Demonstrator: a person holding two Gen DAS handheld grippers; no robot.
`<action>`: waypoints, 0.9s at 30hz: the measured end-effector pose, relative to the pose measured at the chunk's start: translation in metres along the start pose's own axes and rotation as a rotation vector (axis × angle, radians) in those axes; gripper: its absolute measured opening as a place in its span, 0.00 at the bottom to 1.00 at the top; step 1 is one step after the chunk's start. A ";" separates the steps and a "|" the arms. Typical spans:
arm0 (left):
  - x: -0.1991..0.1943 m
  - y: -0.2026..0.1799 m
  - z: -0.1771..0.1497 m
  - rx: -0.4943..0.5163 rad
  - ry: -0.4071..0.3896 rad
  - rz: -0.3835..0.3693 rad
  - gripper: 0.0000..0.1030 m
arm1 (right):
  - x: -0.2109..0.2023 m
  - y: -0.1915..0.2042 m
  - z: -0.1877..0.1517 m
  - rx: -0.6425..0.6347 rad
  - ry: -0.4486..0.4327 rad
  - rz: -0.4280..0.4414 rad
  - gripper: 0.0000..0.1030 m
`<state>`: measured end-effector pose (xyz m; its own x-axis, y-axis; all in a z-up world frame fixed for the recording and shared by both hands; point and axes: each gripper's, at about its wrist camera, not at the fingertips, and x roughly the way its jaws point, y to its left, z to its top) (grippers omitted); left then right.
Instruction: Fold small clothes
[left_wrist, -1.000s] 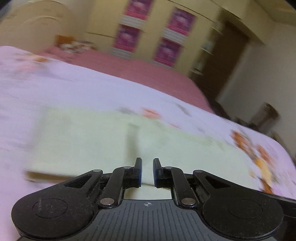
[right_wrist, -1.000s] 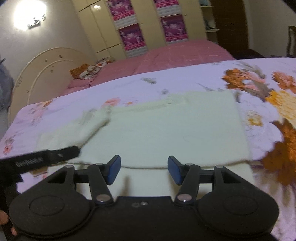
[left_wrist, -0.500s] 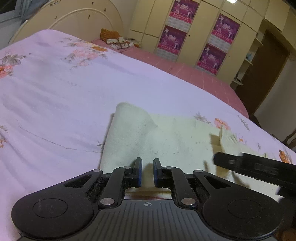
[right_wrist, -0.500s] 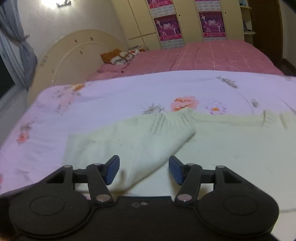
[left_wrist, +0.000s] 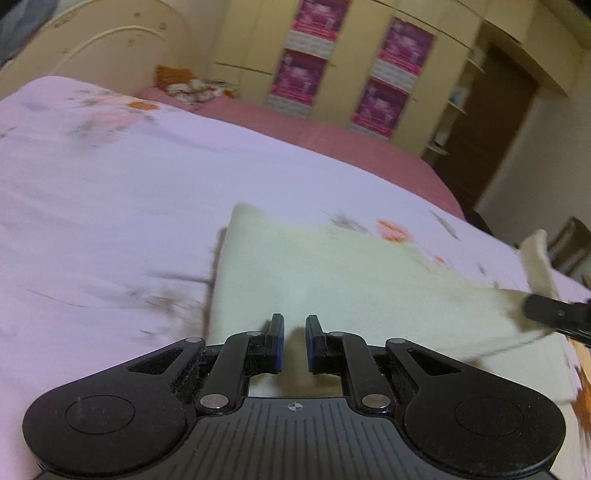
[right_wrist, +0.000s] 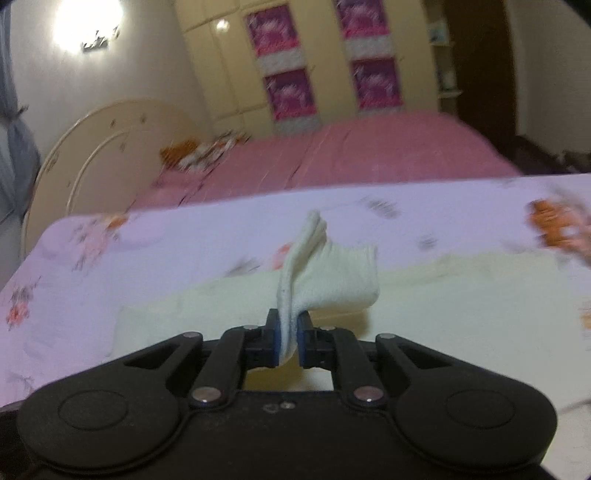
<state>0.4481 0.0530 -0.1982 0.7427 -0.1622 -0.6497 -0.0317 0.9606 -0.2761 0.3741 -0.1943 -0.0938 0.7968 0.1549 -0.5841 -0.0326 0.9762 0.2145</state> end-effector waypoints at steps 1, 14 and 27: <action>0.001 -0.005 -0.002 0.004 0.005 -0.010 0.11 | -0.006 -0.009 -0.002 -0.002 -0.006 -0.022 0.09; -0.002 0.002 0.002 0.023 -0.003 0.053 0.11 | -0.007 -0.110 -0.039 0.247 0.073 -0.080 0.49; 0.003 0.006 0.006 0.014 -0.009 0.073 0.11 | -0.013 -0.135 -0.037 0.315 0.091 -0.052 0.17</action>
<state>0.4537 0.0595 -0.1973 0.7444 -0.0895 -0.6617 -0.0772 0.9728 -0.2183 0.3459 -0.3220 -0.1443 0.7346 0.1333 -0.6653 0.2059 0.8904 0.4058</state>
